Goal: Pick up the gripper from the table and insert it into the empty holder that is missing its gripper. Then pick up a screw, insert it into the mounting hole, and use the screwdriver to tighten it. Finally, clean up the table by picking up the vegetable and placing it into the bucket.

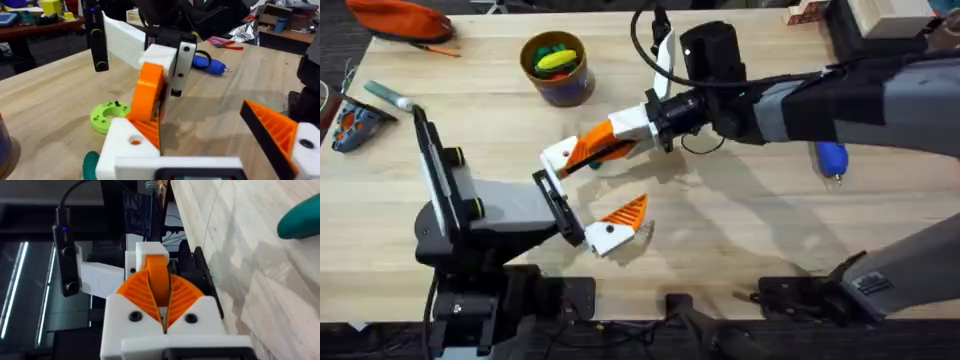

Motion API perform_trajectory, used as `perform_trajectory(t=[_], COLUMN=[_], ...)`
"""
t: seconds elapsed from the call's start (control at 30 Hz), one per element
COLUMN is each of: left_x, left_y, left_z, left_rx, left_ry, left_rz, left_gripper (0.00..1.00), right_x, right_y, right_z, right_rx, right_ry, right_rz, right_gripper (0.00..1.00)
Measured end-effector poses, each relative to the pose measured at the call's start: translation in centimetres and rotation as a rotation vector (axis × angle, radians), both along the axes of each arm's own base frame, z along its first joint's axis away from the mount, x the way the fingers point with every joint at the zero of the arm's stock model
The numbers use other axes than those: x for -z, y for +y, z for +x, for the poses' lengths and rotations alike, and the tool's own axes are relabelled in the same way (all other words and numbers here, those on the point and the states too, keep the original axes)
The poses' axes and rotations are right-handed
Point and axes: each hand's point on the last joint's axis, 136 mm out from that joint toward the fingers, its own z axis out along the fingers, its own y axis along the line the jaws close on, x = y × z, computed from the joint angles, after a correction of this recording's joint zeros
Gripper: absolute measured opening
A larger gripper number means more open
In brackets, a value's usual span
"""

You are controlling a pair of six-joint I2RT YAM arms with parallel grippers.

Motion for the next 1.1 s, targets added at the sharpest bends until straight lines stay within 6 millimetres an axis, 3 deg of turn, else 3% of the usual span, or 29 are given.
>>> perform_trajectory(t=[0.33,0.8,1.1], left_x=[0.0,0.0,0.0], left_y=[0.0,-0.1,-0.1], left_z=[0.0,-0.2,-0.2], left_rx=[0.0,0.014,0.012], left_ry=[0.0,-0.004,-0.011], left_rz=[0.0,0.001,0.005], left_gripper=[0.986,0.986,0.985], right_x=[0.0,0.7,1.1], right_y=[0.0,0.4,0.3], right_z=[0.0,-0.1,-0.1], right_rx=[0.0,0.02,0.033], right_ry=[0.002,0.009,0.013], right_rz=[-0.001,-0.031,-0.045], right_gripper=[0.018,0.415,0.572])
